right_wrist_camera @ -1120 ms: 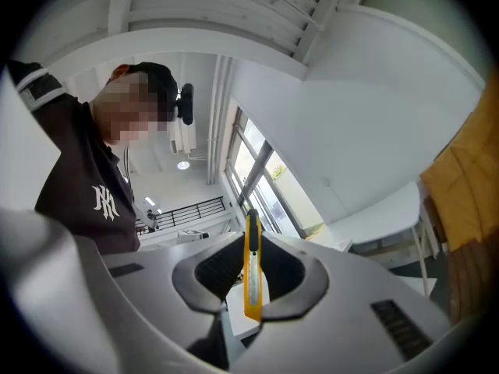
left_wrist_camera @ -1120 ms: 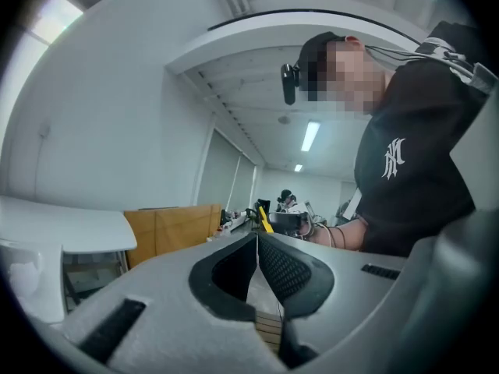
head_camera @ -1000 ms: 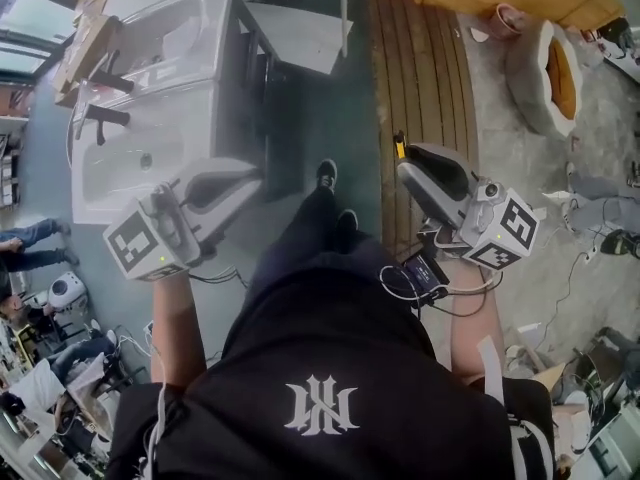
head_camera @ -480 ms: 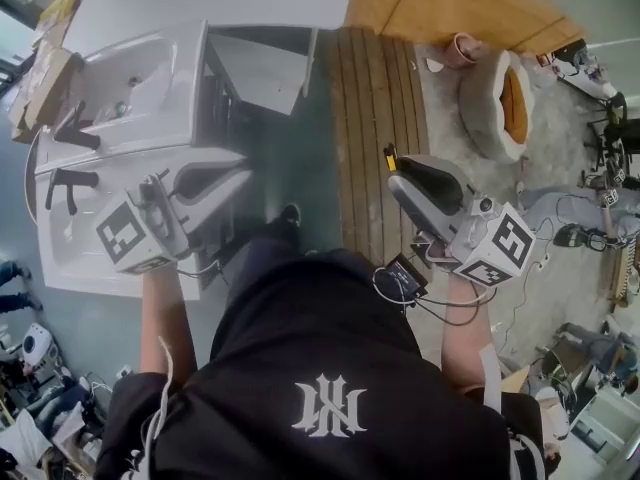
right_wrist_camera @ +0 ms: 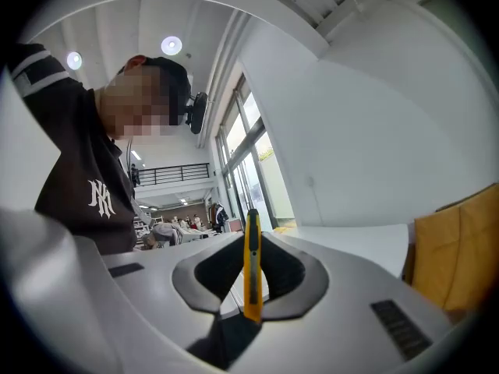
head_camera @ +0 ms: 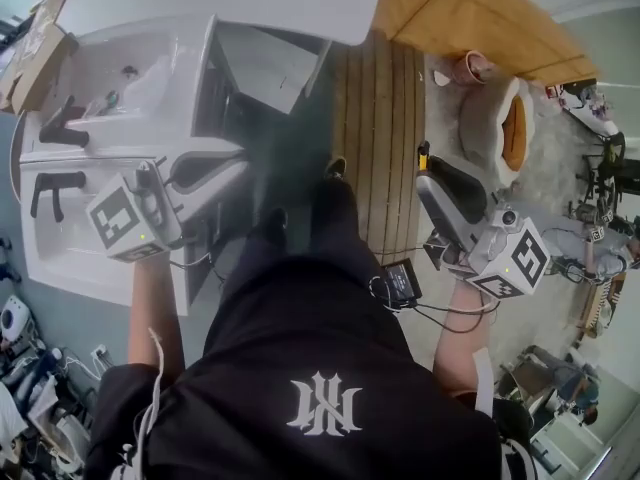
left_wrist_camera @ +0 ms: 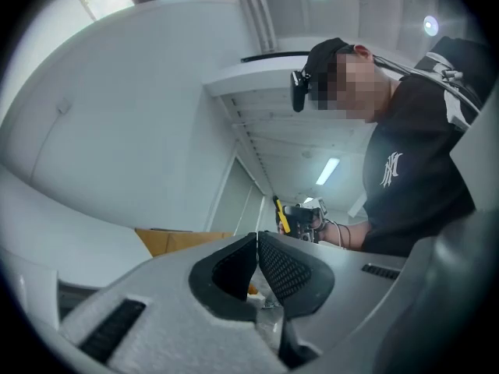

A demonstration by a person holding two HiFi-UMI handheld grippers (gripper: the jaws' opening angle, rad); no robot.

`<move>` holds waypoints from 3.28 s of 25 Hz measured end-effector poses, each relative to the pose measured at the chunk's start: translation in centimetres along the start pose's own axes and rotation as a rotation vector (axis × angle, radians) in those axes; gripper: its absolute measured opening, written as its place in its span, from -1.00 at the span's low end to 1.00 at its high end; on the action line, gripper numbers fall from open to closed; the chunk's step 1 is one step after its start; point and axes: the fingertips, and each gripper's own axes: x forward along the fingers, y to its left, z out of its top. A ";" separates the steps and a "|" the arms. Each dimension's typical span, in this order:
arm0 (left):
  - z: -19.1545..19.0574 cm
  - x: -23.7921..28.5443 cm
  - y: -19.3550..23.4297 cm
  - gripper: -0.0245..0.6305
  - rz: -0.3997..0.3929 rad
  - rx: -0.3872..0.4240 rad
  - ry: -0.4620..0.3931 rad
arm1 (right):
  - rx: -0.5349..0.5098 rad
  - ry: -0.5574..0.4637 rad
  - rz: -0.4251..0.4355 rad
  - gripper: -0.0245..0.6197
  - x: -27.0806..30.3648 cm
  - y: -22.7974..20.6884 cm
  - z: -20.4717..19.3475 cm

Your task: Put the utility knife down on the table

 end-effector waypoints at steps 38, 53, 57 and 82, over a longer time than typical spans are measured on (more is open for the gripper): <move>9.1 12.7 36.8 -0.90 0.093 0.061 0.115 | 0.091 0.047 0.181 -0.75 24.7 -32.7 5.9; 8.5 11.7 46.9 -0.90 0.043 -0.053 0.021 | 0.100 0.137 0.036 -0.75 32.8 -41.4 6.1; 7.7 14.2 50.2 -0.90 0.077 -0.086 0.018 | 0.075 0.131 0.037 -0.75 33.4 -46.4 6.9; -7.6 33.4 76.6 -0.90 0.258 -0.072 0.225 | -0.116 0.507 -0.074 -0.75 43.2 -88.4 -14.1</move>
